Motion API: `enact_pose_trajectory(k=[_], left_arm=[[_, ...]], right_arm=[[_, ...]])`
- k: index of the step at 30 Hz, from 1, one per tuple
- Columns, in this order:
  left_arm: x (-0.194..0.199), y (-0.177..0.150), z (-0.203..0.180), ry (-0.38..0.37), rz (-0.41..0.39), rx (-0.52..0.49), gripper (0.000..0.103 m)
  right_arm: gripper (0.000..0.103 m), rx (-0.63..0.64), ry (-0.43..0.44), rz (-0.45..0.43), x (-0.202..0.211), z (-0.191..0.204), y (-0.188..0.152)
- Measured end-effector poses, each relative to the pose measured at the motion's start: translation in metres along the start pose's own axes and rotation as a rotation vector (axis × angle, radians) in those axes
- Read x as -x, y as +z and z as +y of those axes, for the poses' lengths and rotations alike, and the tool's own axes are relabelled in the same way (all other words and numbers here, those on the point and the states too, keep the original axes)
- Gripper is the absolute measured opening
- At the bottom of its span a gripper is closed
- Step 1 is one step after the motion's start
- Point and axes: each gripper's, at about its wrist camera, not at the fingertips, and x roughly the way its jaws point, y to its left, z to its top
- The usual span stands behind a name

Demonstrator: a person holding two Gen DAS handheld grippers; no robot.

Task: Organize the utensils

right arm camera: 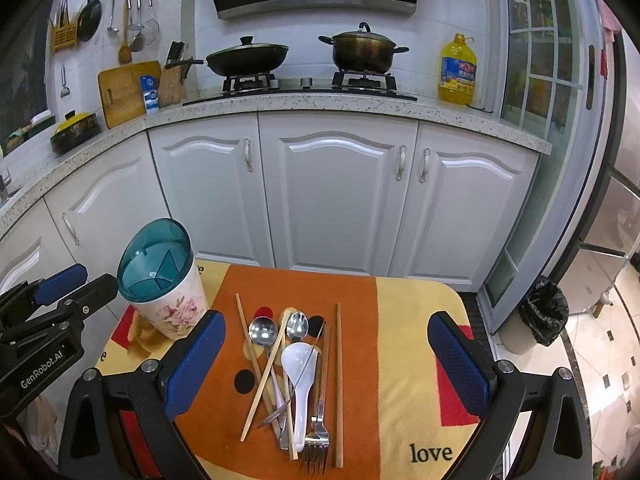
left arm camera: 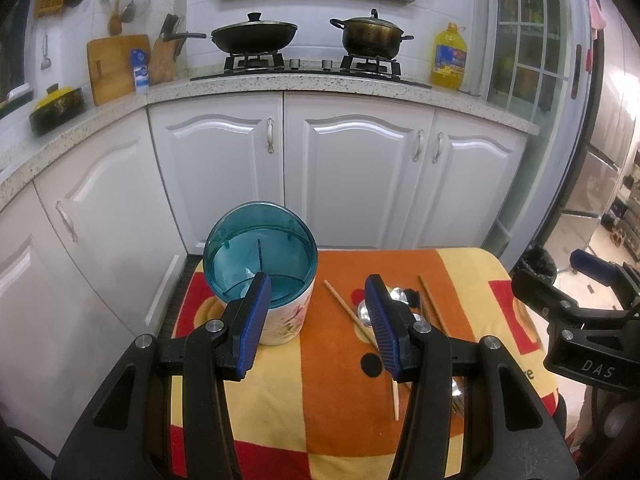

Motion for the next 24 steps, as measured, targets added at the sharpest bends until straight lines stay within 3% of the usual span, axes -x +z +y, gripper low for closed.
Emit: enact_pose_trajectory(k=[24], left_arm=[[-0.0009,-0.0049,0.0004,-0.007,0.006,0.001,0.048]], right_arm=[[0.101,0.005,-0.01,0.017,-0.0029,0.0009,-0.001]])
